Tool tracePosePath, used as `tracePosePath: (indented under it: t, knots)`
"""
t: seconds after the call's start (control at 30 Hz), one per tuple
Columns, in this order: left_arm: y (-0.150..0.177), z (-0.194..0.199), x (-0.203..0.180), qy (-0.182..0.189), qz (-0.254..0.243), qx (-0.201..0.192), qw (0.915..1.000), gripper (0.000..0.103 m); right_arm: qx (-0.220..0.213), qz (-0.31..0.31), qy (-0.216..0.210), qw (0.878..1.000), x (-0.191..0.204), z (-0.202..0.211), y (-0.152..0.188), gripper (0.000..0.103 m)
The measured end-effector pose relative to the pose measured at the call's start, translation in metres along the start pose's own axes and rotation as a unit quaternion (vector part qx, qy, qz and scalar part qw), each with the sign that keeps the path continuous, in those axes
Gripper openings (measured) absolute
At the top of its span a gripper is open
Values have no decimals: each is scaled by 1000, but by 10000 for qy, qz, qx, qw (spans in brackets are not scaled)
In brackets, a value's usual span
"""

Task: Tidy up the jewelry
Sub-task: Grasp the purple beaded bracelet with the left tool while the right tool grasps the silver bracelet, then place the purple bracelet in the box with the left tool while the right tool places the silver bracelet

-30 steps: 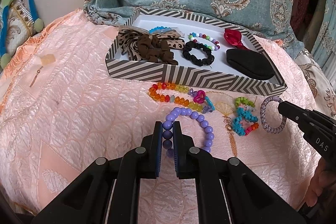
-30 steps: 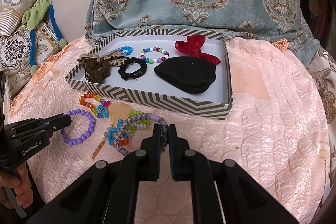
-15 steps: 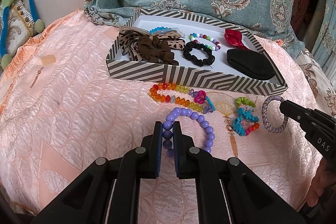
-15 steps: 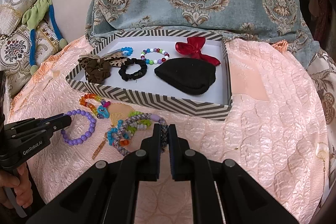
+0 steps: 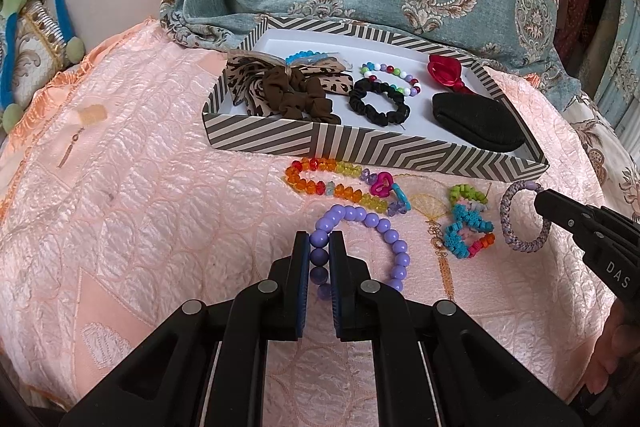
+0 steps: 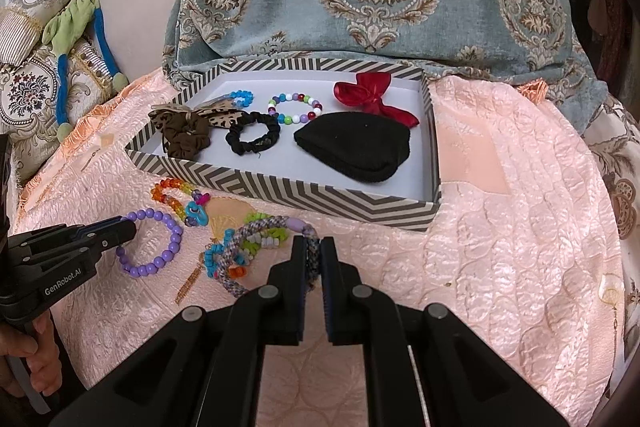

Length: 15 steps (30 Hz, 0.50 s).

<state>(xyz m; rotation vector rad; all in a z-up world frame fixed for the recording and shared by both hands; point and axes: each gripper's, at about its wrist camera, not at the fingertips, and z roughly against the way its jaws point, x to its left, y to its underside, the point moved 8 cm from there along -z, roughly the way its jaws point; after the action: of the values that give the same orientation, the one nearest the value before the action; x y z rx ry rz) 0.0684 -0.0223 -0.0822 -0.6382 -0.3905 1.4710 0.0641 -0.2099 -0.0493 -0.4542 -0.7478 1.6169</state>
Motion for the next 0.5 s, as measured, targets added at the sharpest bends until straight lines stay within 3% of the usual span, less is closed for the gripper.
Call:
tracePosePath:
  t: [0.5]
  knots:
    - [0,1,0,-17,-8,-25,10000,0,-10,12,2,10000,0,0,0,6]
